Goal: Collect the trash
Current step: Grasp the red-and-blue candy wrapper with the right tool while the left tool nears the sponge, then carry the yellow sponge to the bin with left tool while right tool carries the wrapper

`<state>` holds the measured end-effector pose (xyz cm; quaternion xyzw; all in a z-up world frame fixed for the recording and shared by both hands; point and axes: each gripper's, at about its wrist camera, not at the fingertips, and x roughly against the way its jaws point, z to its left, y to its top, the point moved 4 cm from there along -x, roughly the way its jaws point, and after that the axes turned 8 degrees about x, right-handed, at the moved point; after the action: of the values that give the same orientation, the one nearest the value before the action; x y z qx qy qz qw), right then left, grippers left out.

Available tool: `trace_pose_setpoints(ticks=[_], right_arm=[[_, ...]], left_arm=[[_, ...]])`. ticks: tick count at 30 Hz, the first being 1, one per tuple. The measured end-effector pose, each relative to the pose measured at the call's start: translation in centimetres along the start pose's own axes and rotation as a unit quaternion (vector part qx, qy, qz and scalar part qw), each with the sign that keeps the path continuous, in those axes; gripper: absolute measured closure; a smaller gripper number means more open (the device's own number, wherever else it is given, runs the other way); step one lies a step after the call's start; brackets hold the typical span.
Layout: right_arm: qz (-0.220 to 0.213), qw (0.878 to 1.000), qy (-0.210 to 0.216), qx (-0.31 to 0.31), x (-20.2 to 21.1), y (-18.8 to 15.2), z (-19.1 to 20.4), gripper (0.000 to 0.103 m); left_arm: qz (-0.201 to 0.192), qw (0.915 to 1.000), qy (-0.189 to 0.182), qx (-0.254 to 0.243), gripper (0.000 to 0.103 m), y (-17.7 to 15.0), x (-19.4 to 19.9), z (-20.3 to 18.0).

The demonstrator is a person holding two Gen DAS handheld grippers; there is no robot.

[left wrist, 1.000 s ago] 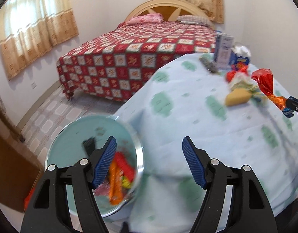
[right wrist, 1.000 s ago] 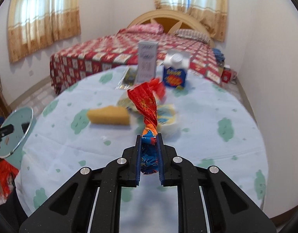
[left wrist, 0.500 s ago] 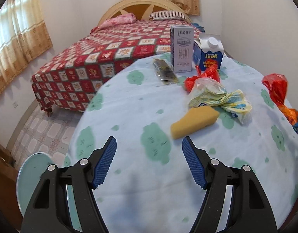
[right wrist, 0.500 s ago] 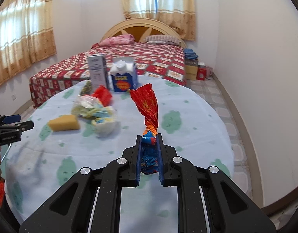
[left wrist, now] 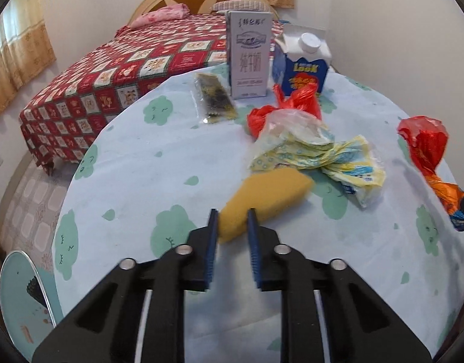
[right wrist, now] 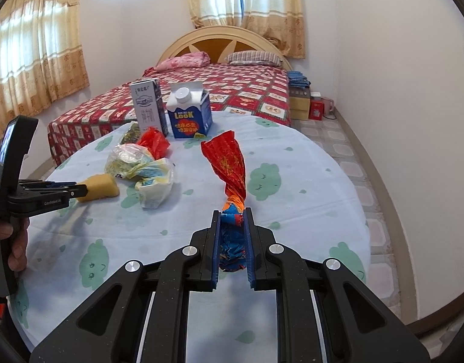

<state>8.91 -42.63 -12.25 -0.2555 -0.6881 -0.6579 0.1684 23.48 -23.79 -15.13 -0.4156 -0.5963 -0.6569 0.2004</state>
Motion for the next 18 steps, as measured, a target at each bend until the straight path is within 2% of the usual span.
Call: trace_pose_setpoints(ticks=[7, 18], right_arm=[[-0.029, 0.999, 0.012, 0.009, 1.4, 1.3, 2.4, 0.088], [-0.056, 0.995, 0.061, 0.055, 1.9, 3.5, 9.6, 0.088]], left_arm=[[-0.029, 0.9995, 0.008, -0.012, 0.088, -0.5, 3.9, 1.8], [-0.053, 0.9966, 0.056, 0.028, 0.088, -3.7, 9.5, 9.9]])
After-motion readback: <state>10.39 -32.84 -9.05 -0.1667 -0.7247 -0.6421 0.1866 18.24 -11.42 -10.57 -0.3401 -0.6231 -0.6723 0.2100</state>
